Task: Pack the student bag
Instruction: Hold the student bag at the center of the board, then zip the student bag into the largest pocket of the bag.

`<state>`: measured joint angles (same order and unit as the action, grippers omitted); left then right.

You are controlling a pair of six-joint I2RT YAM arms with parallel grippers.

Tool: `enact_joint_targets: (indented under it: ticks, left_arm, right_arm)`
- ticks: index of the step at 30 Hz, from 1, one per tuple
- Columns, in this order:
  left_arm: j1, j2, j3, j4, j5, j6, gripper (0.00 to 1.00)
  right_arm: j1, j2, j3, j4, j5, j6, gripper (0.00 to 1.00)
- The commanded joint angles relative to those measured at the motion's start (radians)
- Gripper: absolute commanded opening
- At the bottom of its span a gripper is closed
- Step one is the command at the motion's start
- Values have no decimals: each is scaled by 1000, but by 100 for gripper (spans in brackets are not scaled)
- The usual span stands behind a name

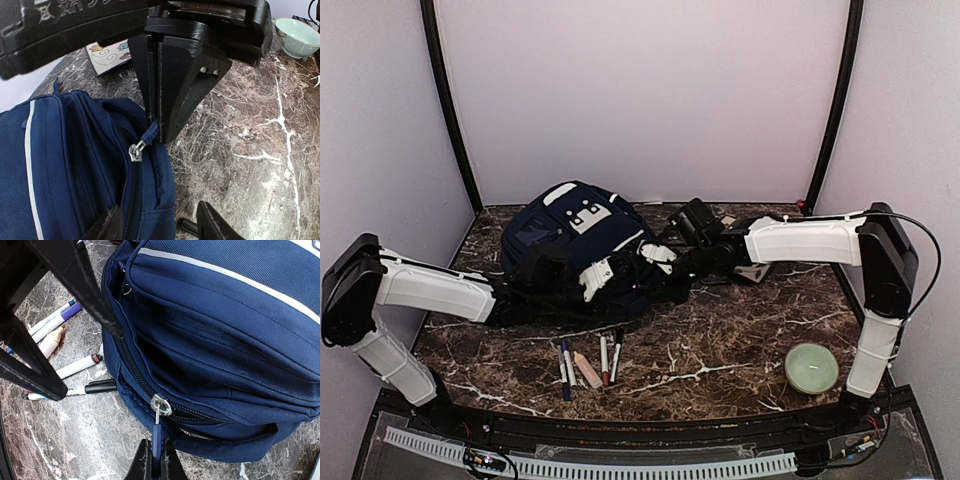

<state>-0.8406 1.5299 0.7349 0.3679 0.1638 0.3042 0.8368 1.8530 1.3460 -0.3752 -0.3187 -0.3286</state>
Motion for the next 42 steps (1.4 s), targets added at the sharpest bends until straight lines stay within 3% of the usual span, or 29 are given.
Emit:
enact_joint_targets:
  ticks: [1,11,16,20,29,42]
  left_arm:
    - [-2,17,49,-16,-49,66,53]
    - [6,148,82,64,-45,81,40]
    - [6,180,138,25,-24,88,14]
    - [6,139,136,-30,-15,108,6]
    - [5,-10,36,-134,13,106,0]
    - [3,-142,-48,-218,-13,51,0]
  right_arm:
    - [4,-46,4,43,-74,18,0]
    - [4,-52,-4,49,-76,28,0]
    - [-3,-51,-11,48,-71,34,0]
    - [-69,-36,-29,43,-98,51,0]
    - [-251,41,1,65,-60,87,0]
    - [-339,318,316,67,36,157,0]
